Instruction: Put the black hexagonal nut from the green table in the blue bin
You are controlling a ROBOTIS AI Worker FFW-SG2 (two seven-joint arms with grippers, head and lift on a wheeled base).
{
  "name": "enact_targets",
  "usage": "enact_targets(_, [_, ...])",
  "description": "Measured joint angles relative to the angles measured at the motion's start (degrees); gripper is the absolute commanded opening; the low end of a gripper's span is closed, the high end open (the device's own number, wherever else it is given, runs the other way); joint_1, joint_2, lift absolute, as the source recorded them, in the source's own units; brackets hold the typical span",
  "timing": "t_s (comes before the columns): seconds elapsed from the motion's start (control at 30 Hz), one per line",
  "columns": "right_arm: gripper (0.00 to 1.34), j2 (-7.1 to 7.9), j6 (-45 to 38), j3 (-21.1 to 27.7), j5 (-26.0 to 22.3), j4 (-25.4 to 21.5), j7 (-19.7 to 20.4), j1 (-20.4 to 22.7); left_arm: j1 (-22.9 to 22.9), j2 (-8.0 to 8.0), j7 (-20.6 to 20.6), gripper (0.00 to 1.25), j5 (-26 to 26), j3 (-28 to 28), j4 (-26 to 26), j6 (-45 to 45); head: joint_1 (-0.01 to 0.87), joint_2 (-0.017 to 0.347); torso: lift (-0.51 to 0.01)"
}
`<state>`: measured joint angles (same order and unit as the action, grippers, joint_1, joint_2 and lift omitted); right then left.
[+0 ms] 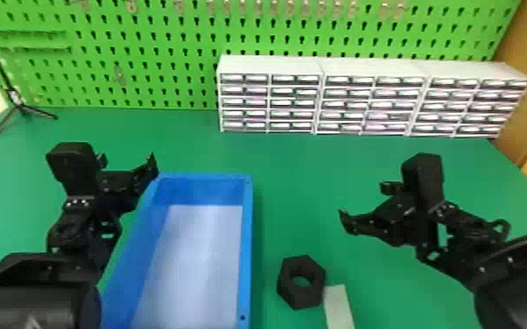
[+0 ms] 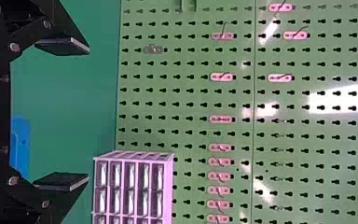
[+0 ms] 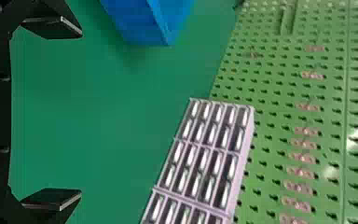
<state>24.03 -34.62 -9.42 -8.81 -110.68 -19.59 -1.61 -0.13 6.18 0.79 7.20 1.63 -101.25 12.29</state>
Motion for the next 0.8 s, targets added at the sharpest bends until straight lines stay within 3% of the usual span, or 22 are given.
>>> enact_targets(0.23, [1.24,5.8,-2.24,-6.56,-4.35,-0.69,-0.19,-3.14,0.11,0.06,-0.5,0.95,-0.39,0.1,0.0,0.01,0.683,0.028,-0.096])
enact_targets(0.6, [1.24,12.08,-5.66,-16.2,-9.12,-0.77,-0.21,-10.57,-0.16,0.09,-1.04,0.94,-0.85,0.07,0.0,0.01,0.683,0.028,-0.096])
enact_targets(0.8, [1.24,16.33,-6.81,-21.57,-11.33,-0.63,-0.72,-14.17,0.09,0.3,-1.14,0.94,-1.0,0.23,0.0,0.01,0.683,0.028,-0.096])
